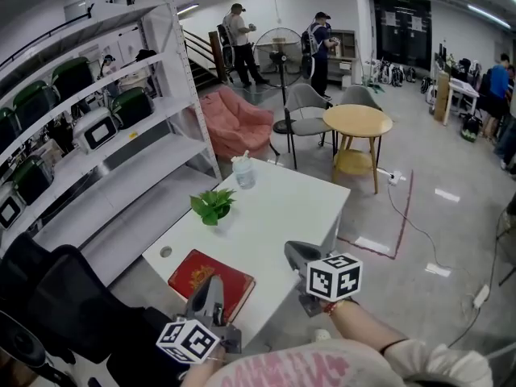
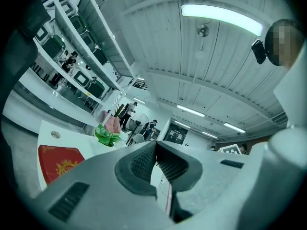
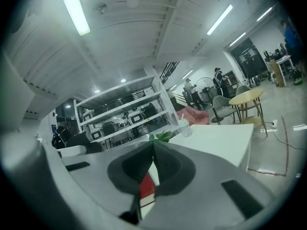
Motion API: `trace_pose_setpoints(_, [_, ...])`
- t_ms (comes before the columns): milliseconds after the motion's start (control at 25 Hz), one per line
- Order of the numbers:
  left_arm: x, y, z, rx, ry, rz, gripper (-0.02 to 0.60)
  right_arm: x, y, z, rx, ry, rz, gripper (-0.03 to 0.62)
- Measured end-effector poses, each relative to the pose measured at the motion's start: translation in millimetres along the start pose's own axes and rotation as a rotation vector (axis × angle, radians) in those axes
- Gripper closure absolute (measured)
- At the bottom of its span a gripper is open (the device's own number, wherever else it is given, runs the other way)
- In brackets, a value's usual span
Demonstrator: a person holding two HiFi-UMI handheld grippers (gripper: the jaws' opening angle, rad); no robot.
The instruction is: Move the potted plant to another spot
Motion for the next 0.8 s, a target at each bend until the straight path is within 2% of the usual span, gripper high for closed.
trace_pose_setpoints(800, [-12,-40,-9,0.048,-0.015,-0.017,0.578,36,-32,-29,0.068,-0.016,-0.021,0.588])
Point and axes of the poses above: the fingertips, and each gripper's own axes: y forward along the fingers, z to its right, x out of its underside, the point moved 2 cm from there along -y, backward along the fingers, and after that the axes turned 10 degrees about z, right-handed, at the moved point
